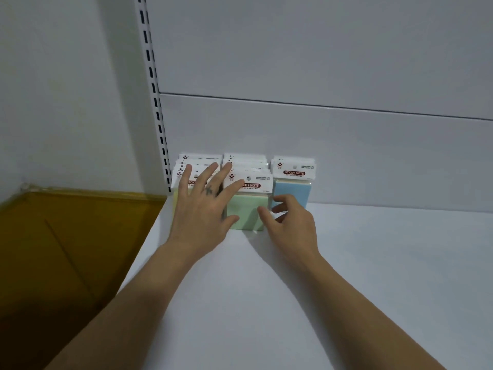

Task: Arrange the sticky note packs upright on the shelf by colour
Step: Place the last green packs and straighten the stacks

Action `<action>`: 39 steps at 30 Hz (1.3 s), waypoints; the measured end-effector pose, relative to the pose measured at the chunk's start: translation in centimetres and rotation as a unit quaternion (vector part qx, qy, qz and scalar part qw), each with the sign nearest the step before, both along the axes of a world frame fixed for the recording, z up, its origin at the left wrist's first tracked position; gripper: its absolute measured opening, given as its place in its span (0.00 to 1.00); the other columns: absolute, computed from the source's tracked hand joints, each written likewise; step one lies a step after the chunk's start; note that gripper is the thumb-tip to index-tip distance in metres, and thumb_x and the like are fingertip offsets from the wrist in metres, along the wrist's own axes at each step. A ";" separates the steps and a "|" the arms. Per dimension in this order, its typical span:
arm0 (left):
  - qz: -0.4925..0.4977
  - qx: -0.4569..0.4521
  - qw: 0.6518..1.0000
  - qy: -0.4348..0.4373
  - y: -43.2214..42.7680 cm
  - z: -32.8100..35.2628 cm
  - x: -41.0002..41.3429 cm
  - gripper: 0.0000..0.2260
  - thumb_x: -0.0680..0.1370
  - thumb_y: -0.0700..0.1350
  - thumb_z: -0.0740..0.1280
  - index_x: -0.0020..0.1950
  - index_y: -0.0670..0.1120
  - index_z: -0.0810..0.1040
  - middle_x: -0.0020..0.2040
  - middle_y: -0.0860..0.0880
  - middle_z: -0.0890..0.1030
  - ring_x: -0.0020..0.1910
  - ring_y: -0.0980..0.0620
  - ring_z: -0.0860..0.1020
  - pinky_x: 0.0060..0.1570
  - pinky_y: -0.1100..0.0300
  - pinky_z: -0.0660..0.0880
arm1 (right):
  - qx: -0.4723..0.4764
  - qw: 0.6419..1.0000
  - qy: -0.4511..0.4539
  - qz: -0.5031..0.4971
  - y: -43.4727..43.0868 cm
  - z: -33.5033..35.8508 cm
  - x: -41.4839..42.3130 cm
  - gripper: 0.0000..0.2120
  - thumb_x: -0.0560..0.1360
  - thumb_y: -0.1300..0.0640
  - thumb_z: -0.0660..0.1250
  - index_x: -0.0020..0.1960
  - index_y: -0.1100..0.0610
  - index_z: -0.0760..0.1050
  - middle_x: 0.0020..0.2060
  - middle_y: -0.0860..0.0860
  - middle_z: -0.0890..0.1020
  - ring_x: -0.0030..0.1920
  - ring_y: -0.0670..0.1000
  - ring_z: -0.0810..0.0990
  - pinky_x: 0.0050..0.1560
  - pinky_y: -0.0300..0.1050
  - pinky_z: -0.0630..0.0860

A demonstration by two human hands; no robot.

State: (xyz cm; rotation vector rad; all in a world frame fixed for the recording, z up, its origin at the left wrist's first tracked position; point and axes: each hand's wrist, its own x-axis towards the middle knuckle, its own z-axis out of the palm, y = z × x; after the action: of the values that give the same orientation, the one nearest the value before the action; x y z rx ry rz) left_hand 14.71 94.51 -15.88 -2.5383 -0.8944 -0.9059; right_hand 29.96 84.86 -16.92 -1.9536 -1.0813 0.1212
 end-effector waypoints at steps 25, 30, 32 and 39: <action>0.032 -0.299 0.951 -0.068 4.4 0.7 -5.9 0.51 0.63 0.59 0.76 0.76 0.60 0.45 0.78 0.54 0.51 0.75 0.51 0.45 0.73 0.46 0.50 | 0.067 0.938 -0.335 0.056 2.2 2.7 -4.8 0.26 0.64 0.52 0.76 0.60 0.56 0.75 0.58 0.54 0.77 0.58 0.56 0.74 0.58 0.51 0.70; 0.013 -0.366 0.920 -0.142 4.6 2.2 -6.3 0.49 0.65 0.50 0.78 0.76 0.55 0.50 0.74 0.52 0.61 0.73 0.48 0.53 0.70 0.47 0.58 | 0.036 0.936 -0.332 0.113 2.8 3.1 -7.4 0.20 0.70 0.52 0.72 0.60 0.54 0.75 0.54 0.51 0.78 0.50 0.54 0.78 0.49 0.46 0.72; 0.009 -0.393 0.909 -0.137 4.6 2.2 -6.8 0.49 0.64 0.49 0.78 0.76 0.55 0.50 0.74 0.52 0.61 0.73 0.48 0.54 0.69 0.48 0.59 | -0.001 0.941 -0.306 0.142 3.1 3.3 -8.3 0.15 0.75 0.50 0.65 0.60 0.52 0.75 0.54 0.48 0.77 0.51 0.52 0.78 0.47 0.46 0.71; -0.025 -0.459 0.881 -0.115 4.3 1.2 -7.7 0.53 0.61 0.48 0.81 0.76 0.56 0.50 0.74 0.52 0.63 0.73 0.50 0.61 0.70 0.48 0.63 | 0.014 0.942 -0.312 0.124 3.6 -0.6 -9.7 0.10 0.62 0.57 0.73 0.43 0.52 0.81 0.36 0.49 0.80 0.34 0.53 0.80 0.30 0.41 0.74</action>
State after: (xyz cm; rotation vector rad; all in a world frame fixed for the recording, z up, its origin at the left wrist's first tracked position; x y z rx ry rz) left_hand 6.98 98.80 -14.72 -3.2676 -1.6531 -0.9605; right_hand 20.23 88.49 -17.50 -1.8620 -1.7265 -0.4057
